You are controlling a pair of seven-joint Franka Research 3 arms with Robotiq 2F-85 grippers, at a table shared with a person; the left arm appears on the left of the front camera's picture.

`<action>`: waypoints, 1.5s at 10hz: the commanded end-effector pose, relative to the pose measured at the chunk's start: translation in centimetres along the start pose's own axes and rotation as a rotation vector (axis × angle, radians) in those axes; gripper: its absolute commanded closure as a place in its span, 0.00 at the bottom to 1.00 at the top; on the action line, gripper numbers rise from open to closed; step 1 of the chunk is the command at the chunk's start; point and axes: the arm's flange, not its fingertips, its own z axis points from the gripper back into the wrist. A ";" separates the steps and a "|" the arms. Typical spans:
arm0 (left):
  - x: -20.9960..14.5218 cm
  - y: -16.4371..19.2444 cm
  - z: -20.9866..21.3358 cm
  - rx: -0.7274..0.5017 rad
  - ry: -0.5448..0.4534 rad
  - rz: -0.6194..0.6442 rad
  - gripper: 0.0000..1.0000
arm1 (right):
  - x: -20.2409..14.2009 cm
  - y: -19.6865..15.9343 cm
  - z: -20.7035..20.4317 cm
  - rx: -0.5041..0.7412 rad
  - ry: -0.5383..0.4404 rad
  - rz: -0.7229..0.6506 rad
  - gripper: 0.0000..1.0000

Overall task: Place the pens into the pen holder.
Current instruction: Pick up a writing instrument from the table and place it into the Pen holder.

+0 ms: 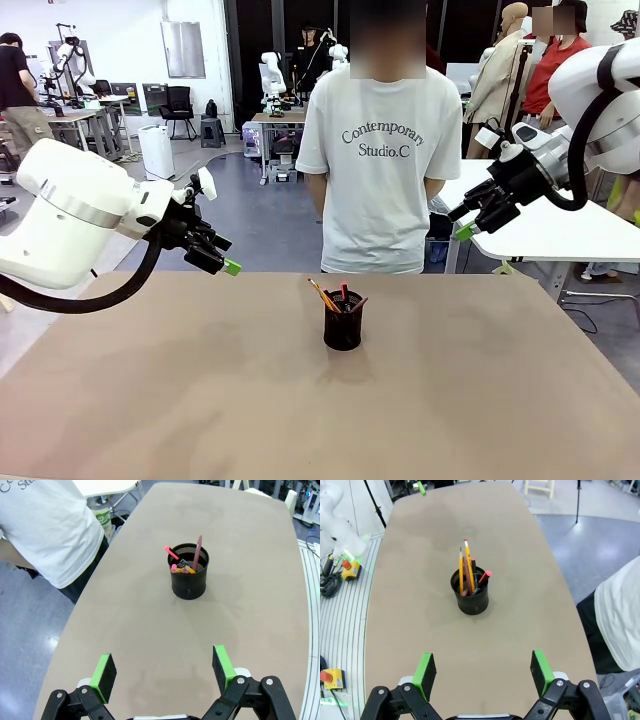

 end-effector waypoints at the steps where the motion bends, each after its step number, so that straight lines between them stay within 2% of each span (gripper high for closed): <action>1: 0.0 0.0 0.2 0.006 0.003 0.006 0.00 | 0.1 0.0 0.0 0.000 0.000 0.001 0.00; 15: 0.0 0.0 0.2 0.006 0.003 0.006 0.00 | 0.1 0.0 0.0 0.000 0.000 0.001 0.00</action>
